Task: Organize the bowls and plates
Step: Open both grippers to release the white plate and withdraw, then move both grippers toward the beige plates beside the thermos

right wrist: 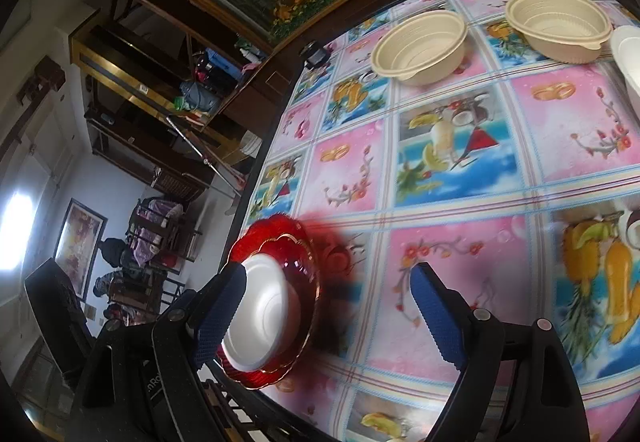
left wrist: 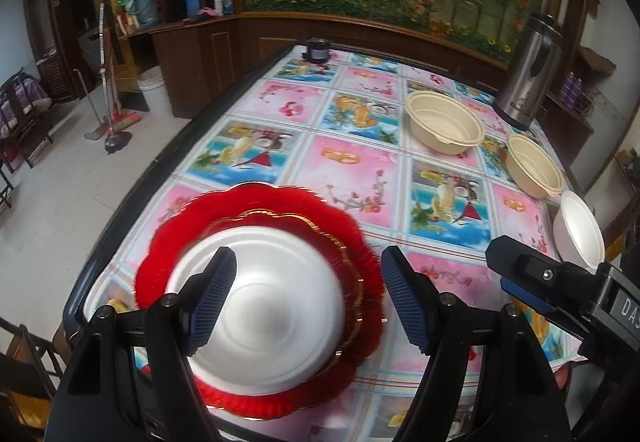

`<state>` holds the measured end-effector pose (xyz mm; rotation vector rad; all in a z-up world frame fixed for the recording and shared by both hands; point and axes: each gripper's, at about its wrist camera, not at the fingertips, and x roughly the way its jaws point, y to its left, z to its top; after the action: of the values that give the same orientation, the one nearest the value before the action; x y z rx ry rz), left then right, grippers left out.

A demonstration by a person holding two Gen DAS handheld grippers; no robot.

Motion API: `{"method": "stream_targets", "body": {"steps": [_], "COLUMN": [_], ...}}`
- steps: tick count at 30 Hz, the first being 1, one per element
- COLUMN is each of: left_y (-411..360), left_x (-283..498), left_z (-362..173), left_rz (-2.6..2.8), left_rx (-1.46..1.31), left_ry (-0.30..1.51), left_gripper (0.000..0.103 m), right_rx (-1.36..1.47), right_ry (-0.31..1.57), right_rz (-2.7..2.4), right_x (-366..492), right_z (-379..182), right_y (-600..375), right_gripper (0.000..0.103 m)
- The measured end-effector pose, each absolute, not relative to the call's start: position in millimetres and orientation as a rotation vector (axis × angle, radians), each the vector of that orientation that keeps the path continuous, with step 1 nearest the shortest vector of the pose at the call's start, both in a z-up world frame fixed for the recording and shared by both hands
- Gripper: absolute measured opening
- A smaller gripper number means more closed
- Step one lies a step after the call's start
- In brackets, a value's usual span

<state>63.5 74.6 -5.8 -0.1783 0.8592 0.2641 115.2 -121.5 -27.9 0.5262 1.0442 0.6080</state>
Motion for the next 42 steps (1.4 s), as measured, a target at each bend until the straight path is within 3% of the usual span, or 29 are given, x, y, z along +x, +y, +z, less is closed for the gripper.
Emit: {"method": "stream_targets", "body": {"steps": [9, 23, 31, 36, 42], "left_y": [37, 24, 22, 24, 21], "left_x": [129, 259, 317, 339, 354], "left_z": [14, -20, -44, -61, -74], "left_rz": [0.163, 0.272, 0.331, 0.367, 0.382], "left_rx": [-0.195, -0.375, -0.407, -0.416, -0.409], "left_ry": [0.892, 1.011, 1.041, 1.054, 1.062], "left_gripper": [0.075, 0.075, 0.075, 0.074, 0.073], "right_rx": [0.589, 0.76, 0.775, 0.752, 0.699], "right_ry": [1.015, 1.015, 1.066, 1.1, 1.117], "right_rz": [0.533, 0.406, 0.344, 0.315, 0.291], "right_x": [151, 249, 313, 341, 364], "right_z": [-18, -27, -51, -69, -82], "right_y": [-167, -206, -201, -189, -177], "right_gripper": [0.086, 0.087, 0.072, 0.055, 0.049]}}
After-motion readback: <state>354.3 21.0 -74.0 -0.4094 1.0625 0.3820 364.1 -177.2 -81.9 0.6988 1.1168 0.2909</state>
